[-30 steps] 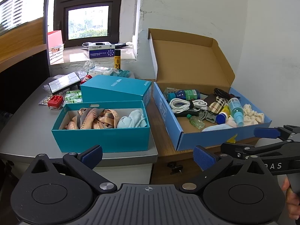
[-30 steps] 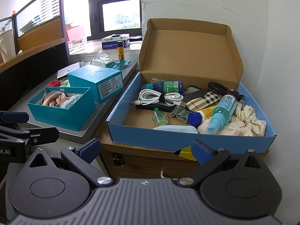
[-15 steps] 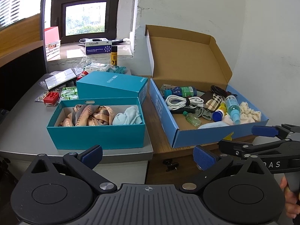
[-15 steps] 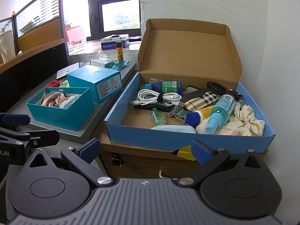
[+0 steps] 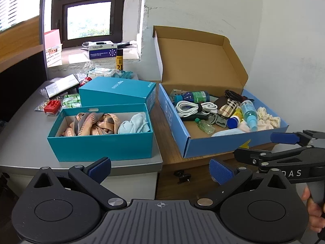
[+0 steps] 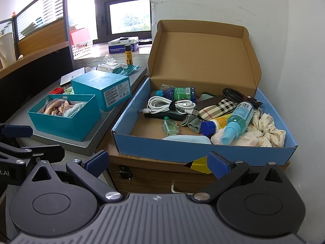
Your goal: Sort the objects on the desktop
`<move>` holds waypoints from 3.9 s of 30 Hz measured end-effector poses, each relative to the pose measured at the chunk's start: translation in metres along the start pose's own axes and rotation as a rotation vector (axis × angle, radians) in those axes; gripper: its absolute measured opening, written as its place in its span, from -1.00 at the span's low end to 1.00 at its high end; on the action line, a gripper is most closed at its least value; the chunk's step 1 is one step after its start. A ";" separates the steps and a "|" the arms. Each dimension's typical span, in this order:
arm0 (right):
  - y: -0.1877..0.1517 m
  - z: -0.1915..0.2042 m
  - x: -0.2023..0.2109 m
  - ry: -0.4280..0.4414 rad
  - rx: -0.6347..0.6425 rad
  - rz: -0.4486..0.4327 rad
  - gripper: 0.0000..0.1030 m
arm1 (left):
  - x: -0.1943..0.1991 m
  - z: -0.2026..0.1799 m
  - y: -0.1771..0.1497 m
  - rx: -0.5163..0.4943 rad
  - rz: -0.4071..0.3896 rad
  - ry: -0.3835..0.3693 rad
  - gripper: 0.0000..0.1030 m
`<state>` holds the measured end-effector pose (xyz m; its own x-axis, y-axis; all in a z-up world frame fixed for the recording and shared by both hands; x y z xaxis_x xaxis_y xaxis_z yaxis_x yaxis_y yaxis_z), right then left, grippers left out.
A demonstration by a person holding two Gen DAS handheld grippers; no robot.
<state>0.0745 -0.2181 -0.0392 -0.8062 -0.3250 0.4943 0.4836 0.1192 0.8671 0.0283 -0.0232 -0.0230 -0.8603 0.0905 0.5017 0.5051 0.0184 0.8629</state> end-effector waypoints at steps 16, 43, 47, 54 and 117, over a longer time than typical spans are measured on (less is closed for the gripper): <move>-0.002 0.001 -0.003 0.004 0.007 0.013 1.00 | -0.003 0.000 -0.001 -0.011 0.012 -0.012 1.00; 0.025 0.002 -0.040 0.063 0.050 0.046 0.99 | -0.033 0.069 0.054 -0.036 0.010 0.094 0.99; 0.025 0.000 -0.044 0.065 0.042 0.048 0.99 | -0.047 0.078 0.062 -0.055 0.040 0.094 0.84; 0.028 -0.002 -0.052 0.067 0.026 0.057 0.99 | -0.067 0.093 0.064 -0.015 0.146 0.039 0.67; 0.127 0.123 -0.123 0.663 0.529 0.445 0.28 | -0.018 0.127 0.077 -0.058 -0.043 0.095 -0.25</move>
<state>0.1930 -0.0478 0.0173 -0.1505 -0.5935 0.7907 0.3513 0.7155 0.6039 0.0913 0.1032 0.0268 -0.8850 -0.0038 0.4656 0.4654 -0.0379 0.8843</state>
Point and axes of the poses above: each gripper's, at about its wrist camera, not at the fingertips, and x roughly against the way its jaws point, z to its left, y to its top, the point moved 3 cm from there along -x, roughly the way its jaws point, and after that the axes turned 5 degrees about -z, right-handed, at the moved point
